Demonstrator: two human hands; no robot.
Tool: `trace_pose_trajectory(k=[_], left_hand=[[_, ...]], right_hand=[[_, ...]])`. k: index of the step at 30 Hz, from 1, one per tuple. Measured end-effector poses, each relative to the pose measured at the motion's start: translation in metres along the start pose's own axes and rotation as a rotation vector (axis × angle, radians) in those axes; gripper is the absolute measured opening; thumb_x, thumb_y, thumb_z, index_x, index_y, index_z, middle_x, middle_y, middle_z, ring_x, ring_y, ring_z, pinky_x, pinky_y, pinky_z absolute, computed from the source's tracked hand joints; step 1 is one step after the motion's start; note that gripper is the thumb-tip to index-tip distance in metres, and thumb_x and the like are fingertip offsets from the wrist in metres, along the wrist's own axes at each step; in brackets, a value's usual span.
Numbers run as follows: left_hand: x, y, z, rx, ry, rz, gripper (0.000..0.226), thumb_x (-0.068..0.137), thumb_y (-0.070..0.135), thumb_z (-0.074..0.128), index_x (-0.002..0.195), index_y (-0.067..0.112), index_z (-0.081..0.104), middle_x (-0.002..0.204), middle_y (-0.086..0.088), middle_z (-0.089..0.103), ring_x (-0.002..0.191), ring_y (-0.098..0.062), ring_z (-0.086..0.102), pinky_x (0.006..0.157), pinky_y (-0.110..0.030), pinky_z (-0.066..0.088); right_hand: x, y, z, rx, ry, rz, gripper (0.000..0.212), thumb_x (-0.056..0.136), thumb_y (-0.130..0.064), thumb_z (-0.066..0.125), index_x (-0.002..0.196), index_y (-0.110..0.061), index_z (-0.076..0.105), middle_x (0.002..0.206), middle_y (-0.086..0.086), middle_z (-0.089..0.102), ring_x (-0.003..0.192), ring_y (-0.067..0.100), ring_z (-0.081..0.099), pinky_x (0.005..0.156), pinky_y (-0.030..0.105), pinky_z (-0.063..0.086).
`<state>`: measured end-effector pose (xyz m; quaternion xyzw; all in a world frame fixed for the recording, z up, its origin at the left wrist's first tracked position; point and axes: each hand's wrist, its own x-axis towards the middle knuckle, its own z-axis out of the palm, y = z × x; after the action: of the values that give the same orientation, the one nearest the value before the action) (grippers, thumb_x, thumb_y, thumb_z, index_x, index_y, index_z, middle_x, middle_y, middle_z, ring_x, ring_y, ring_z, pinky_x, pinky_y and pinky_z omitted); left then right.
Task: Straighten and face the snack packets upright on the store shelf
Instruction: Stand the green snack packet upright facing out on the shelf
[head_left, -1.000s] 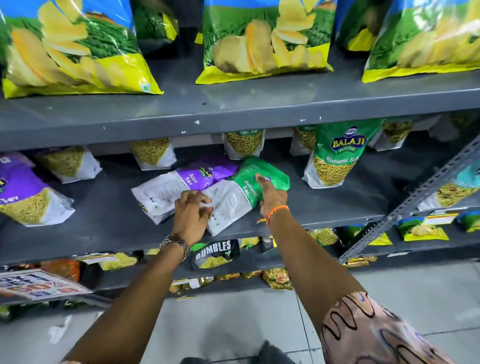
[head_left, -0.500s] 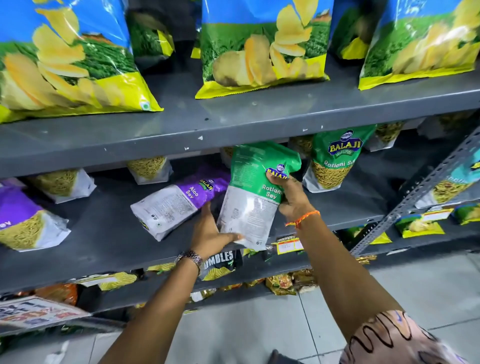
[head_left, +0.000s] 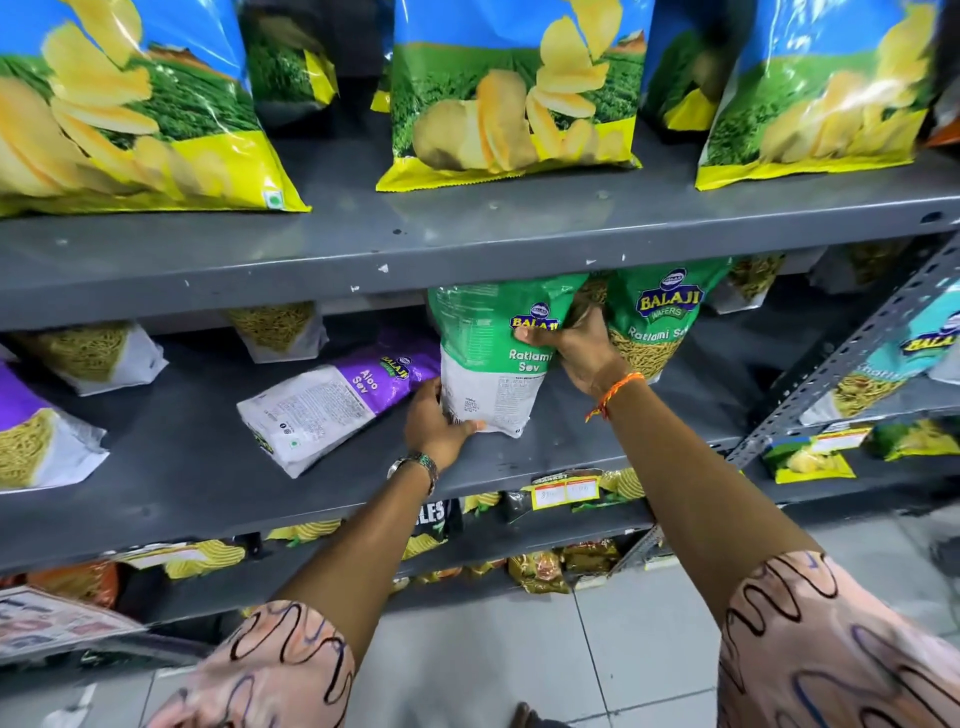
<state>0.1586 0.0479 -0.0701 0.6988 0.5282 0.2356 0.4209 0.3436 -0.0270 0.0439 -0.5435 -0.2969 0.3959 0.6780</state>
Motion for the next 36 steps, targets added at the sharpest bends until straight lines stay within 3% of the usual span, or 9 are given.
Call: trace_pose_trajectory(k=[4, 7, 9, 15, 20, 22, 25, 29, 36], left_hand=[[-0.035, 0.025, -0.003, -0.028, 0.135, -0.044, 0.078, 0.069, 0.019, 0.084, 0.136, 0.009, 0.046, 0.143, -0.019, 0.04, 0.119, -0.038, 0.058, 0.105, -0.044, 0.049], [-0.061, 0.043, 0.004, -0.202, 0.128, -0.05, 0.068, 0.075, 0.02, 0.08, 0.13, 0.001, 0.044, 0.138, -0.014, 0.038, 0.121, -0.01, 0.053, 0.104, -0.026, 0.046], [-0.069, 0.054, 0.013, -0.312, 0.075, -0.046, 0.084, 0.065, 0.023, 0.082, 0.134, 0.005, 0.037, 0.134, -0.007, 0.035, 0.119, -0.002, 0.047, 0.104, -0.018, 0.041], [-0.052, 0.067, 0.024, -0.149, 0.009, 0.006, 0.14, 0.037, 0.024, 0.097, 0.151, 0.027, 0.016, 0.147, -0.007, 0.035, 0.135, -0.027, 0.042, 0.112, -0.039, 0.041], [-0.009, 0.052, 0.015, -0.163, -0.021, 0.102, 0.099, 0.028, 0.04, 0.093, 0.119, 0.03, 0.055, 0.119, -0.002, 0.063, 0.107, -0.021, 0.063, 0.095, -0.04, 0.056], [0.002, 0.049, 0.0, -0.068, -0.031, 0.126, 0.097, 0.03, 0.032, 0.091, 0.121, 0.019, 0.059, 0.121, -0.005, 0.05, 0.11, -0.022, 0.054, 0.103, -0.027, 0.046], [0.013, 0.04, -0.019, -0.061, -0.078, 0.112, 0.099, 0.027, 0.032, 0.097, 0.118, 0.028, 0.058, 0.125, -0.004, 0.065, 0.113, -0.026, 0.065, 0.102, -0.042, 0.053], [0.016, 0.041, -0.031, 0.061, -0.017, 0.11, 0.096, 0.041, 0.017, 0.099, 0.125, 0.014, 0.051, 0.119, -0.007, 0.072, 0.107, -0.027, 0.068, 0.093, -0.04, 0.057], [0.036, 0.054, -0.041, 0.284, 0.004, 0.148, 0.071, 0.044, 0.024, 0.099, 0.106, 0.003, 0.071, 0.114, -0.018, 0.071, 0.109, -0.036, 0.063, 0.086, -0.033, 0.05]], right_hand=[[-0.004, -0.001, -0.006, 0.007, -0.062, -0.018, 0.071, 0.059, 0.004, 0.084, 0.121, 0.017, 0.053, 0.129, 0.036, 0.059, 0.118, 0.048, 0.061, 0.099, 0.056, 0.052], [-0.007, 0.001, -0.008, -0.037, -0.073, -0.004, 0.057, 0.07, 0.006, 0.078, 0.123, 0.011, 0.055, 0.13, 0.033, 0.06, 0.12, 0.044, 0.061, 0.102, 0.053, 0.051], [-0.012, 0.006, -0.009, -0.055, -0.062, 0.013, 0.042, 0.079, 0.01, 0.071, 0.12, 0.005, 0.06, 0.123, 0.029, 0.065, 0.113, 0.039, 0.064, 0.101, 0.054, 0.052], [-0.04, 0.014, 0.013, 0.02, 0.048, -0.041, 0.037, 0.079, 0.008, 0.072, 0.114, -0.003, 0.064, 0.107, 0.014, 0.074, 0.102, 0.031, 0.069, 0.097, 0.057, 0.054], [-0.057, 0.002, 0.025, 0.013, -0.097, 0.154, 0.063, 0.077, 0.001, 0.077, 0.132, -0.011, 0.047, 0.13, 0.008, 0.063, 0.108, 0.026, 0.07, 0.086, 0.048, 0.06], [-0.045, -0.003, 0.005, -0.042, -0.077, 0.165, 0.065, 0.077, -0.002, 0.078, 0.134, -0.01, 0.048, 0.134, 0.01, 0.06, 0.115, 0.029, 0.067, 0.09, 0.049, 0.057], [-0.014, 0.002, -0.029, -0.171, 0.071, 0.133, 0.074, 0.074, 0.006, 0.078, 0.139, -0.004, 0.044, 0.14, 0.021, 0.053, 0.122, 0.033, 0.058, 0.095, 0.041, 0.053], [0.015, 0.025, -0.047, -0.439, -0.091, 0.171, 0.091, 0.071, 0.009, 0.08, 0.148, -0.008, 0.034, 0.145, 0.016, 0.048, 0.133, 0.031, 0.047, 0.102, 0.039, 0.047], [0.02, 0.064, -0.033, -0.406, -0.205, 0.136, 0.058, 0.08, 0.013, 0.07, 0.131, -0.002, 0.047, 0.132, 0.023, 0.061, 0.113, 0.029, 0.061, 0.082, 0.021, 0.06]])
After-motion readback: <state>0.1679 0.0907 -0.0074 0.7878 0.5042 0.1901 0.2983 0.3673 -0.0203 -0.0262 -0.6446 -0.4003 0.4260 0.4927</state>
